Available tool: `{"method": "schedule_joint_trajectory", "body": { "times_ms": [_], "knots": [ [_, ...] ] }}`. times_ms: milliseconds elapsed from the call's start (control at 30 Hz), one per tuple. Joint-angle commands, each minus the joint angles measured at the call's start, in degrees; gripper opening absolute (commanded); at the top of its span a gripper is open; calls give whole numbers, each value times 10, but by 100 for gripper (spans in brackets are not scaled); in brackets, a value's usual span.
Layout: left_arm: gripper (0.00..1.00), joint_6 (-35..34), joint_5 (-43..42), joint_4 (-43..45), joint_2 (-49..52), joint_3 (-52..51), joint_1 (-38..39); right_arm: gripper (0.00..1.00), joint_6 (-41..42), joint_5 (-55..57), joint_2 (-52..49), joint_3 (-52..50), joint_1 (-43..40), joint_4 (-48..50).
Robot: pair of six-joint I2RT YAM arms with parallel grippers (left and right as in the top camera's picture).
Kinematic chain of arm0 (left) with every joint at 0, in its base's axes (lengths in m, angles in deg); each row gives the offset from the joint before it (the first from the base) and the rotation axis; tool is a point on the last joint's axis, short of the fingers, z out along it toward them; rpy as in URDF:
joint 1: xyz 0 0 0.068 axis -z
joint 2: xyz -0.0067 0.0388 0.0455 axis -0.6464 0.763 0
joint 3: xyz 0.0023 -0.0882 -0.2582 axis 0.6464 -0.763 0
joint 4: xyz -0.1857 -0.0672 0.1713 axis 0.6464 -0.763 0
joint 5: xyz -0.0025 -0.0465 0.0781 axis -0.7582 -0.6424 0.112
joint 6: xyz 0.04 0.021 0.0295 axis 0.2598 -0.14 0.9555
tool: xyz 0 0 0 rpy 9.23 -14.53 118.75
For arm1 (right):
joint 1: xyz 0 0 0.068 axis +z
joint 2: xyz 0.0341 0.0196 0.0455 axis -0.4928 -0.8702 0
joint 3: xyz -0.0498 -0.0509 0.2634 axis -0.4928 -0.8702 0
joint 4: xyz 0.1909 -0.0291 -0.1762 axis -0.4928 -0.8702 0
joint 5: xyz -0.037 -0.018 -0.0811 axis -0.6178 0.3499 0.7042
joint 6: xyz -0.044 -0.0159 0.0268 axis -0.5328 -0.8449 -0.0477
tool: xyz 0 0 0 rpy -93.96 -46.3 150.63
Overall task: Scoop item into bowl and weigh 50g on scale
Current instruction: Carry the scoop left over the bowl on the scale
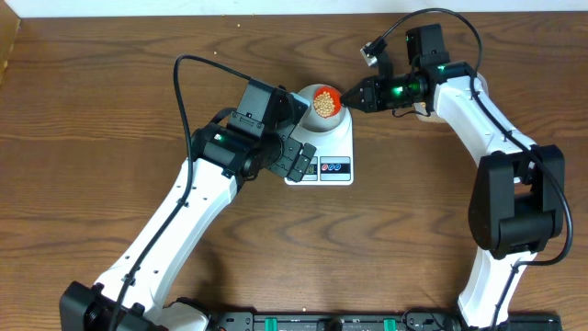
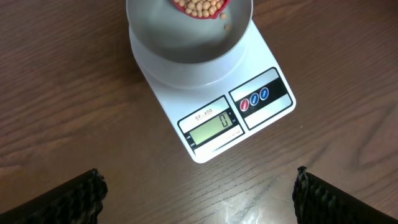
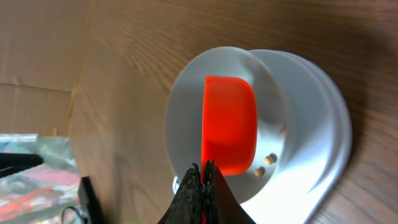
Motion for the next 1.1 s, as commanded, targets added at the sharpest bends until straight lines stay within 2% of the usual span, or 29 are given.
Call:
{"method": "schedule_joint_trajectory", "body": {
  "times_ms": [0,733,1067],
  "knots": [
    [98,3,-1,-2,3,0,-2,1,3,32,9,0,12,2],
    [98,3,-1,-2,3,0,-2,1,-4,194,85,1,60,-24],
    [98,3,-1,-2,3,0,-2,1,-10,218,95,1,71,-33]
  ]
}}
